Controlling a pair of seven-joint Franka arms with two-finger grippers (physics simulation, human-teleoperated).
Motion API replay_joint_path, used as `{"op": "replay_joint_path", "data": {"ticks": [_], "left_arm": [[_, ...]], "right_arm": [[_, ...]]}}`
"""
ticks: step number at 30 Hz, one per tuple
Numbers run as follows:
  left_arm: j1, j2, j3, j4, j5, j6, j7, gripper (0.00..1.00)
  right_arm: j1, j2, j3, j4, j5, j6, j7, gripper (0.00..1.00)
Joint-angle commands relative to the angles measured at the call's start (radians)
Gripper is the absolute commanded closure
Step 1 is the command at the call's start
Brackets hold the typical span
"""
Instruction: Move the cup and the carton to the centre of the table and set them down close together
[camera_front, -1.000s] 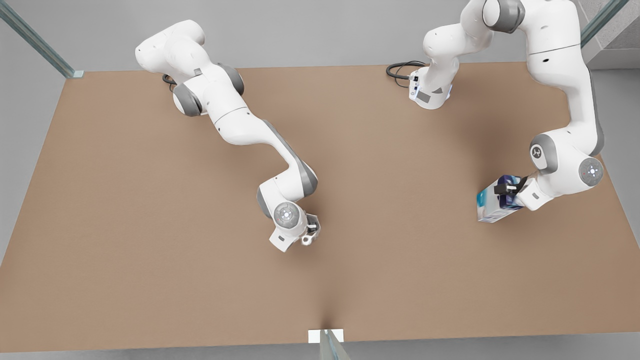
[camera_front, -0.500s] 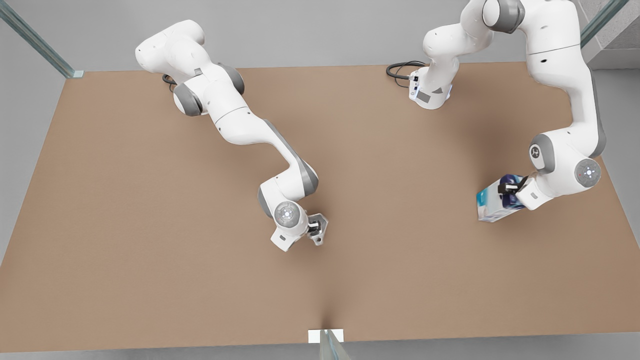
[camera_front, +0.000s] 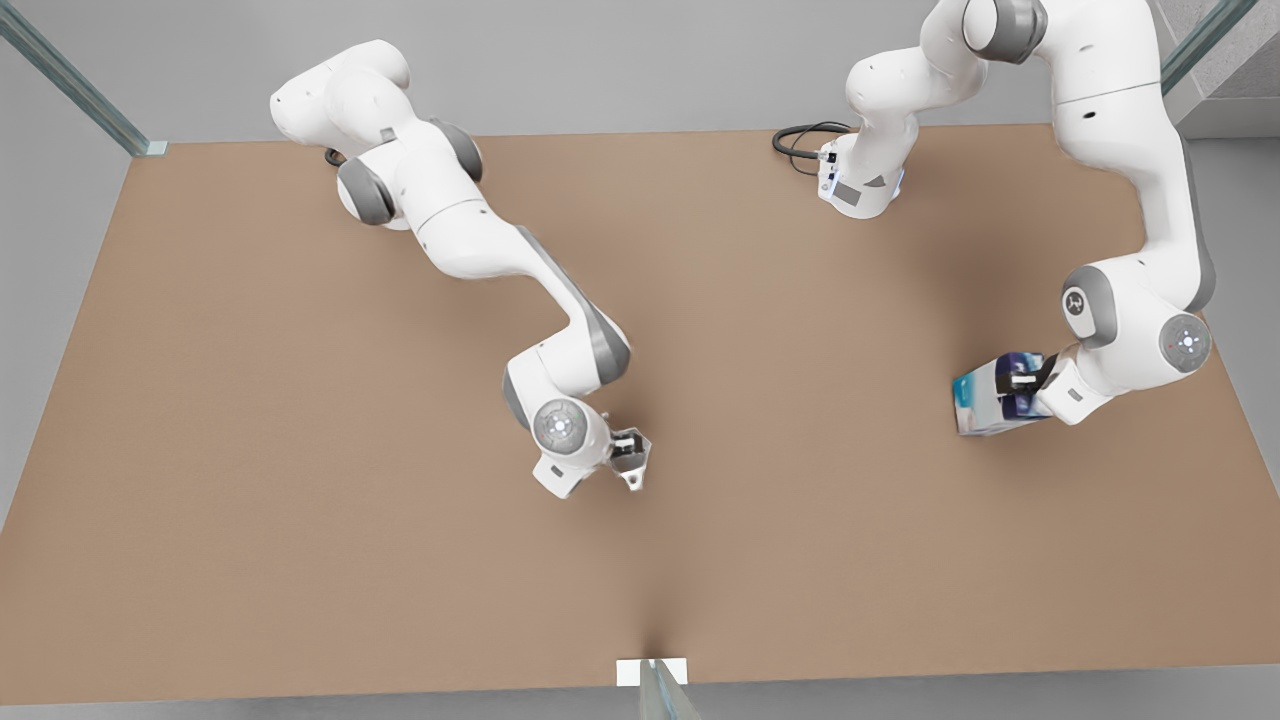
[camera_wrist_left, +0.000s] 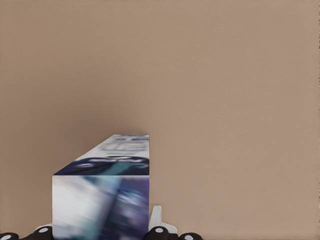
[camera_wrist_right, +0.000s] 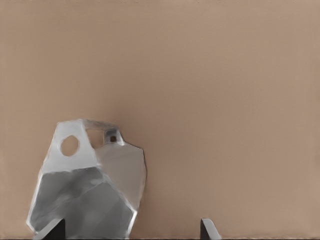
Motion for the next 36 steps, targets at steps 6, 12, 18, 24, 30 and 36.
{"op": "replay_joint_path", "data": {"ticks": [6, 12, 18, 24, 30, 36], "left_arm": [[-0.046, -0.044, 0.003, 0.031, -0.076, -0.004, -0.377, 0.38], [-0.319, -0.030, -0.015, 0.098, -0.145, 0.002, -1.151, 0.38], [-0.517, 0.051, -0.181, 0.235, -0.019, 0.004, -1.933, 0.38], [-0.623, 0.209, -0.281, 0.359, 0.015, 0.005, -2.063, 0.38], [-0.673, 0.254, -0.324, 0.402, 0.085, 0.005, -2.155, 0.38], [-0.673, 0.297, -0.328, 0.402, 0.088, 0.033, -2.150, 0.00]], "right_arm": [[-0.217, -0.623, -0.023, -0.333, -0.200, -0.224, -0.014, 0.00], [-0.797, -0.955, 0.290, -0.640, -0.337, -0.328, -0.245, 0.00], [-0.792, -0.950, 0.311, -0.537, -0.366, -0.337, -0.321, 0.00], [-0.771, -0.909, 0.314, -0.537, -0.377, -0.333, -0.316, 0.00], [-0.763, -0.896, 0.314, -0.538, -0.371, -0.331, -0.322, 0.00], [-0.766, -0.892, 0.314, -0.537, -0.368, -0.331, -0.322, 0.00]]}}
